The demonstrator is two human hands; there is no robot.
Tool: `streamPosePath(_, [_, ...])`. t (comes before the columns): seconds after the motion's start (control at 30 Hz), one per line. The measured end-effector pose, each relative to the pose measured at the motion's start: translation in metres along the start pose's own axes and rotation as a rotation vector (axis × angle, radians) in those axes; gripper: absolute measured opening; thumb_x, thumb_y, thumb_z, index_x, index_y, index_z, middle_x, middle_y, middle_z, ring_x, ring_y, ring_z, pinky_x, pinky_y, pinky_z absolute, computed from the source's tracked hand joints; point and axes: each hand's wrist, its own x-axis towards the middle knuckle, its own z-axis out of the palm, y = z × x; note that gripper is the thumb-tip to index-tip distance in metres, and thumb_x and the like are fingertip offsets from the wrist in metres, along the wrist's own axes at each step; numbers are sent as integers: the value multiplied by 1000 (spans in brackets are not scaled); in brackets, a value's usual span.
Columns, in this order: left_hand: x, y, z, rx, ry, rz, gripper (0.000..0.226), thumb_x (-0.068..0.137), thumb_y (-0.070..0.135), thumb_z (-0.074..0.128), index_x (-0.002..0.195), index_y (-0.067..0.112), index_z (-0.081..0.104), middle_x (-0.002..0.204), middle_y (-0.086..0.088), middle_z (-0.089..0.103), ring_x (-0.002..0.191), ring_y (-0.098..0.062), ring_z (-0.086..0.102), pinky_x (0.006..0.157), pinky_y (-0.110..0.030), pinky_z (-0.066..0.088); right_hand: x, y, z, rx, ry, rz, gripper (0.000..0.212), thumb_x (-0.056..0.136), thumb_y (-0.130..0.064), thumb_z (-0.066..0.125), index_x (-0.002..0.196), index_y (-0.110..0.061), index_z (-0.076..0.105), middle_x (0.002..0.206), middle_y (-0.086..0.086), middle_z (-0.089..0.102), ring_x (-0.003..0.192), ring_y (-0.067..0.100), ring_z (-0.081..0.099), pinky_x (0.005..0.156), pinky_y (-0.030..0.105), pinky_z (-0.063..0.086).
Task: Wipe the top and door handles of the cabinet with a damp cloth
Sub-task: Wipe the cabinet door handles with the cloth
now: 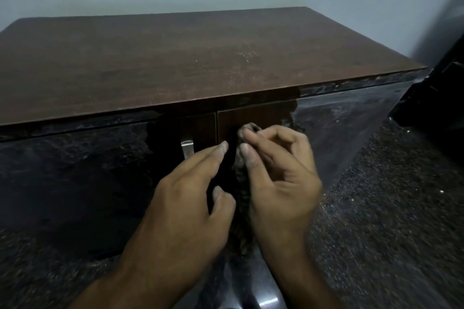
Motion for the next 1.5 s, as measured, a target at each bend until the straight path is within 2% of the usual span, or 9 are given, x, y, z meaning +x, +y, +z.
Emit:
streamPosePath(0.13, [1,3,-3,-2,-2,-10,62,77,24,52,139,23,52,135,22,51,125,13,40,99,3,22,-8,18,2,-171,4,-179,18,86,1,78,102,-6,79,100,3,69,101,11,66,88,23,54])
streamPosePath(0.23, [-1,2,-2,-12,-13,-18,59,84,19,58,142,26,48,141,22,48,127,14,38,102,1,22,-22,29,3,-77,71,82,22,78,-12,87,87,-26,73,88,-9,69,89,13,67,77,30,56])
streamPosePath(0.3, [-2,1,-3,-8,-23,-21,62,85,14,60,144,28,45,143,24,45,128,16,34,102,3,20,-23,31,5,91,122,282,27,70,-25,88,85,-33,66,84,-9,68,81,9,67,71,22,56])
streamPosePath(0.43, [-1,-1,-2,-3,-32,-20,64,86,13,61,145,29,43,140,29,42,129,22,27,99,6,18,-24,35,9,-8,141,192,23,71,-37,82,87,-33,67,91,-9,65,85,11,65,74,12,50])
streamPosePath(0.63, [0,1,-3,-4,-35,2,62,85,8,62,142,26,47,129,33,43,127,24,26,95,8,19,-9,22,14,-152,184,-58,15,84,-9,80,94,2,78,92,6,72,87,11,69,80,15,53])
streamPosePath(0.87, [2,0,-1,22,-34,8,61,82,7,63,140,21,51,140,18,50,128,14,35,99,5,19,-13,27,11,-279,145,-150,9,82,-2,82,85,4,75,92,9,71,89,14,68,85,15,52])
streamPosePath(1.1, [1,-1,-2,-3,-60,-10,63,85,13,62,143,28,46,141,22,47,127,14,37,101,3,21,-36,56,6,-340,124,-56,10,77,12,80,78,5,73,89,10,73,86,6,66,82,5,49])
streamPosePath(1.37, [1,-4,-4,-22,-66,-6,63,84,16,59,143,30,46,141,23,47,126,16,38,99,3,24,-43,61,5,-369,92,-148,16,82,15,72,97,9,75,99,17,71,93,19,69,86,20,58])
streamPosePath(1.5, [2,-4,-3,-26,-65,-10,63,84,18,58,144,32,44,141,26,45,128,18,33,99,5,20,-28,63,3,-302,142,-84,15,84,14,71,96,8,76,97,14,71,95,13,69,84,15,55])
